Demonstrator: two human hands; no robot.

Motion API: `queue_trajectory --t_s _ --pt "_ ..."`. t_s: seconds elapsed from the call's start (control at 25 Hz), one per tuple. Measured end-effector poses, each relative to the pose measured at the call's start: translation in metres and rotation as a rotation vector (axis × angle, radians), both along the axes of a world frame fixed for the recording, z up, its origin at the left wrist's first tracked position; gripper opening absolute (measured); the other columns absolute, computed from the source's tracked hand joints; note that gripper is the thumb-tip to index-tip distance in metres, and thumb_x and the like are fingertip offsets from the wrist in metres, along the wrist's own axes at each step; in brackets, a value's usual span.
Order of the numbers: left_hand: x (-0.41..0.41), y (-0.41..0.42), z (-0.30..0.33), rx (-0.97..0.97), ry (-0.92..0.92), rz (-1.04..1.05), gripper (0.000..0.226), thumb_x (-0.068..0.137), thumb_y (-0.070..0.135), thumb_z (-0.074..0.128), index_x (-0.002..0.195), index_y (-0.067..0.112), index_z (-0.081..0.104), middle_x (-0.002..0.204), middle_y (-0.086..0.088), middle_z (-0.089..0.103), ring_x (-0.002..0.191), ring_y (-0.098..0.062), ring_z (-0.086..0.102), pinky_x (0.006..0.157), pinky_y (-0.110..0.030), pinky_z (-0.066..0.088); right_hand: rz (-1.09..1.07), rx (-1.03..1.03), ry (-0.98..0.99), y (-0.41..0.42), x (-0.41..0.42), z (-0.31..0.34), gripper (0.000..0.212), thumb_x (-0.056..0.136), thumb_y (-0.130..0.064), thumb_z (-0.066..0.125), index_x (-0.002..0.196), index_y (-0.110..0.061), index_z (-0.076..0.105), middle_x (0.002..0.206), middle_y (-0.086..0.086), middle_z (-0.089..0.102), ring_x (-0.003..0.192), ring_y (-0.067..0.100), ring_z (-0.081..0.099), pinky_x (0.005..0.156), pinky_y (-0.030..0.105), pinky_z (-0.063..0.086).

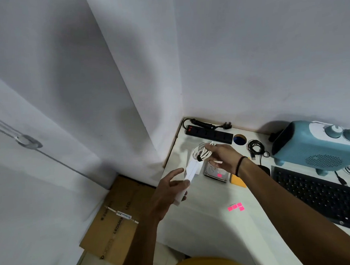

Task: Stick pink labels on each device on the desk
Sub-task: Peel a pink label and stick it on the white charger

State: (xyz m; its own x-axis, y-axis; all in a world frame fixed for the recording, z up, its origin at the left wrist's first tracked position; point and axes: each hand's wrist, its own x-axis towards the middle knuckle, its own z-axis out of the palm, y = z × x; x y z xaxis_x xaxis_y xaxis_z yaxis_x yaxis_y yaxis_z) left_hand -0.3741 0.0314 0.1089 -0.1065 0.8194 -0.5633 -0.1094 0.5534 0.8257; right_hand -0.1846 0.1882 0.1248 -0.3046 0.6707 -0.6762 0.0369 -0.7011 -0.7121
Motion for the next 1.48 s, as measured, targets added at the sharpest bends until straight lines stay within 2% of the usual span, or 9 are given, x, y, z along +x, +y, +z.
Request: queue_trajectory --t_s 0.12,0.2,0.28,0.44,0.56,0.84,1.08,1.24,1.48 --pt "-0.016 0.028 -0.018 -0.026 0.354 -0.107 0.082 0.074 0.031 0.088 0.146 0.028 0.049 0.127 -0.005 0.069 0.102 -0.016 0.069 0.087 -0.036 0.060 0.092 0.126 -0.067 0.021 -0.025 -0.010 0.019 0.093 -0.014 0.066 0.108 -0.003 0.067 0.093 0.004 0.070 0.079 0.010 0.062 0.071 0.020 0.051" --pt "-0.020 0.047 -0.030 -0.030 0.574 -0.156 0.084 0.073 0.032 0.087 0.146 0.023 0.048 0.130 -0.004 0.068 0.109 -0.017 0.066 0.091 -0.034 0.055 0.195 0.227 -0.181 0.040 -0.040 -0.020 0.020 0.090 -0.013 0.070 0.106 -0.001 0.069 0.098 0.013 0.072 0.087 0.016 0.063 0.082 0.032 0.054" --pt "-0.022 0.064 -0.044 -0.029 0.689 -0.145 0.078 0.073 0.033 0.086 0.142 0.019 0.053 0.129 -0.003 0.068 0.113 -0.021 0.066 0.095 -0.037 0.055 0.297 0.348 -0.379 0.061 -0.053 -0.033 0.017 0.085 -0.019 0.075 0.098 -0.008 0.072 0.100 0.019 0.073 0.086 0.021 0.063 0.089 0.043 0.054" --pt "-0.023 0.100 -0.075 -0.060 0.825 -0.129 0.070 0.066 0.033 0.086 0.129 0.014 0.060 0.122 -0.003 0.068 0.110 -0.023 0.064 0.091 -0.040 0.057 0.525 0.544 -0.661 0.099 -0.081 -0.055 0.025 0.085 -0.028 0.073 0.104 -0.013 0.068 0.101 0.007 0.072 0.094 0.022 0.065 0.082 0.033 0.052" --pt "-0.018 0.120 -0.095 -0.109 0.868 -0.106 0.069 0.066 0.030 0.086 0.127 0.012 0.058 0.121 -0.005 0.064 0.114 -0.025 0.061 0.091 -0.042 0.058 0.626 0.602 -0.718 0.120 -0.092 -0.075 0.026 0.087 -0.024 0.071 0.109 -0.011 0.068 0.107 0.009 0.071 0.097 0.023 0.065 0.077 0.027 0.046" --pt "-0.016 0.131 -0.147 -0.229 0.906 0.004 0.071 0.065 0.027 0.086 0.127 0.015 0.055 0.126 -0.006 0.064 0.117 -0.029 0.064 0.085 -0.043 0.063 0.754 0.564 -0.777 0.149 -0.114 -0.120 0.028 0.088 -0.023 0.069 0.114 -0.011 0.069 0.115 0.012 0.069 0.110 0.029 0.062 0.084 0.026 0.045" --pt "-0.010 0.131 -0.150 -0.274 0.886 0.022 0.082 0.070 0.019 0.082 0.141 0.011 0.043 0.134 -0.011 0.056 0.123 -0.032 0.058 0.089 -0.048 0.060 0.764 0.566 -0.840 0.149 -0.124 -0.142 0.042 0.100 -0.023 0.049 0.141 -0.014 0.048 0.142 0.018 0.051 0.128 0.038 0.047 0.103 0.034 0.040" --pt "-0.009 0.131 -0.142 -0.284 0.860 -0.026 0.087 0.074 0.019 0.081 0.148 0.013 0.035 0.140 -0.012 0.051 0.128 -0.033 0.052 0.094 -0.049 0.058 0.760 0.569 -0.829 0.143 -0.113 -0.131 0.053 0.099 -0.016 0.051 0.150 -0.016 0.037 0.149 0.017 0.044 0.138 0.036 0.036 0.109 0.036 0.036" --pt "0.013 0.119 -0.112 -0.081 0.956 -0.201 0.084 0.085 0.029 0.075 0.154 0.012 0.029 0.154 -0.014 0.037 0.140 -0.034 0.038 0.107 -0.047 0.047 0.508 0.620 -0.746 0.097 -0.066 -0.094 0.041 0.095 -0.011 0.058 0.135 -0.017 0.056 0.140 0.011 0.056 0.125 0.027 0.055 0.104 0.036 0.045"
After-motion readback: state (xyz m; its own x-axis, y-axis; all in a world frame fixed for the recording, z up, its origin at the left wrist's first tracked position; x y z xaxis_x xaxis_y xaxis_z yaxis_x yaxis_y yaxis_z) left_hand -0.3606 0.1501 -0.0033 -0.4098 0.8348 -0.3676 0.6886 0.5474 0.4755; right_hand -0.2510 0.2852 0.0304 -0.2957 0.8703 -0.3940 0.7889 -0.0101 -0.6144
